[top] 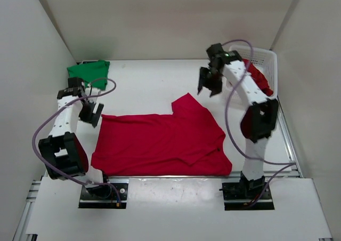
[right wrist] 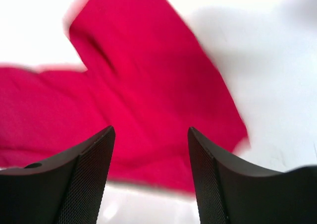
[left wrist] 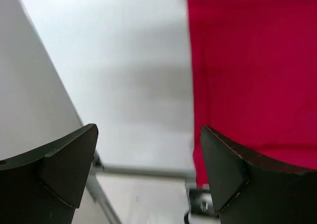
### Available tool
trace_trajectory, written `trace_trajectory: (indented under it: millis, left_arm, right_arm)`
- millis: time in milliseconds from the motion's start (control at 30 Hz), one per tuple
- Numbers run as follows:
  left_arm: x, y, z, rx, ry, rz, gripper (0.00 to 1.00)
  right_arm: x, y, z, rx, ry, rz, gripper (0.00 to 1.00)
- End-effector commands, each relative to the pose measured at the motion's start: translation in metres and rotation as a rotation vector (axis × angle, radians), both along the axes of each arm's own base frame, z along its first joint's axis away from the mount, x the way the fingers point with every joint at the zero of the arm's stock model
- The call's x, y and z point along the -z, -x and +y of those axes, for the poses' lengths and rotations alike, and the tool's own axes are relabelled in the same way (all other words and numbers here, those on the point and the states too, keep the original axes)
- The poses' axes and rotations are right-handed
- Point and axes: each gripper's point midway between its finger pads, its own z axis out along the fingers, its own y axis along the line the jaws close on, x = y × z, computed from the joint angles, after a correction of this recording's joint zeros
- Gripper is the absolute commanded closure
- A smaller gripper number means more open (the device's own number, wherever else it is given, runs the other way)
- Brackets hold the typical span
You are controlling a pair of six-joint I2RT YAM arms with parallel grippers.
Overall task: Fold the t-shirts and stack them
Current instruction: Grap the side of the flattened tshirt furthest away from the robot with both arms
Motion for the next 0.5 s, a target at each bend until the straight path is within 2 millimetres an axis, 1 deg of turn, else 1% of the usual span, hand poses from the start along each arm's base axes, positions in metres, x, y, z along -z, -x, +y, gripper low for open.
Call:
trace_trajectory:
  millis: [0,33,67,100,133,167,200,233,267,300,367,400,433,467]
  left_arm:
    - [-0.005,-0.062,-0.022,-0.010,0.081,-0.184,0.07]
    - [0.000,-0.073,-0.025,-0.022,0.111,-0.192,0.09]
    - [-0.002,-0.085,-0.030,-0.026,0.146,-0.217,0.11]
    - [0.008,-0.089,-0.030,-0.048,0.166,-0.194,0.11]
    - [0.014,-0.100,-0.030,-0.068,0.198,-0.193,0.11]
    - [0.010,-0.109,-0.032,-0.081,0.226,-0.213,0.11]
    - [0.014,-0.116,-0.031,-0.097,0.246,-0.208,0.10]
    - [0.020,-0.122,-0.032,-0.097,0.247,-0.204,0.10]
    - [0.027,-0.129,-0.031,-0.111,0.251,-0.206,0.08]
    - [0.029,-0.130,-0.033,-0.114,0.255,-0.203,0.07]
    - [0.036,-0.139,-0.038,-0.112,0.264,-0.206,0.06]
    - [0.039,-0.141,-0.041,-0.109,0.266,-0.199,0.06]
    - [0.045,-0.141,-0.043,-0.114,0.277,-0.189,0.05]
    - [0.047,-0.145,-0.043,-0.117,0.279,-0.197,0.05]
  right_arm:
    - [0.010,-0.044,0.027,-0.083,-0.033,-0.024,0.34]
    - [0.014,-0.067,0.035,-0.085,-0.054,-0.048,0.34]
    - [0.018,-0.077,0.038,-0.086,-0.057,-0.061,0.34]
    - [0.024,-0.093,0.050,-0.100,-0.083,-0.092,0.34]
    - [0.035,-0.105,0.051,-0.092,-0.096,-0.093,0.33]
    - [0.043,-0.111,0.055,-0.090,-0.109,-0.094,0.32]
    - [0.053,-0.115,0.059,-0.088,-0.107,-0.091,0.32]
    - [0.069,-0.120,0.059,-0.087,-0.097,-0.077,0.31]
    - [0.081,-0.121,0.063,-0.092,-0.099,-0.061,0.30]
    - [0.087,-0.124,0.064,-0.085,-0.109,-0.057,0.28]
    - [0.113,-0.124,0.066,-0.090,-0.106,-0.016,0.27]
    - [0.118,-0.125,0.067,-0.094,-0.111,-0.013,0.27]
    - [0.122,-0.123,0.073,-0.109,-0.120,-0.006,0.27]
    - [0.130,-0.121,0.077,-0.118,-0.124,0.007,0.27]
